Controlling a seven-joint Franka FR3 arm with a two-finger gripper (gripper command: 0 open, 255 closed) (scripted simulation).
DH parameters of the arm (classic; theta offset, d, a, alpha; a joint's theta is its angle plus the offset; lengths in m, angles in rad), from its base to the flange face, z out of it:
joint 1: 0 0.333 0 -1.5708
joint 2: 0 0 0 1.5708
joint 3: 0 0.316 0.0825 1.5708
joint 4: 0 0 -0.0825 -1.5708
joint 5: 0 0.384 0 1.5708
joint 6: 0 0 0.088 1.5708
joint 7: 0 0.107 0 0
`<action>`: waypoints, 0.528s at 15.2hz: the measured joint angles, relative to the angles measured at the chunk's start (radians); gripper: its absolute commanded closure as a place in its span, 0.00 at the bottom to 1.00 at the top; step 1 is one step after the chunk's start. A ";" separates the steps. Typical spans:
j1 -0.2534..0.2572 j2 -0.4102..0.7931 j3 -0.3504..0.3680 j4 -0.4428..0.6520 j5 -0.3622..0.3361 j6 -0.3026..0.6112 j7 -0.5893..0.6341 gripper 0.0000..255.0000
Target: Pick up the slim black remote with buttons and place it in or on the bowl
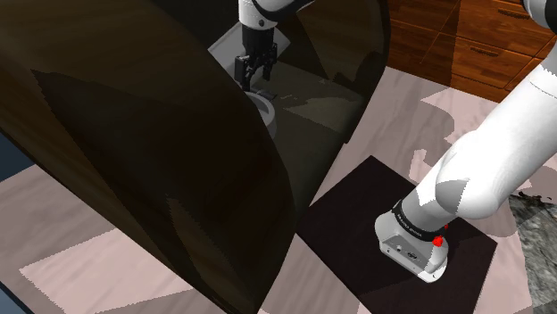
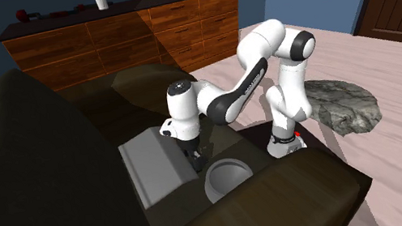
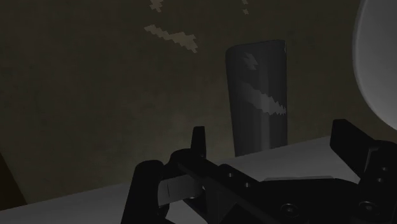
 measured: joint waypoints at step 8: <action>0.001 0.000 0.002 0.002 -0.001 -0.002 0.004 1.00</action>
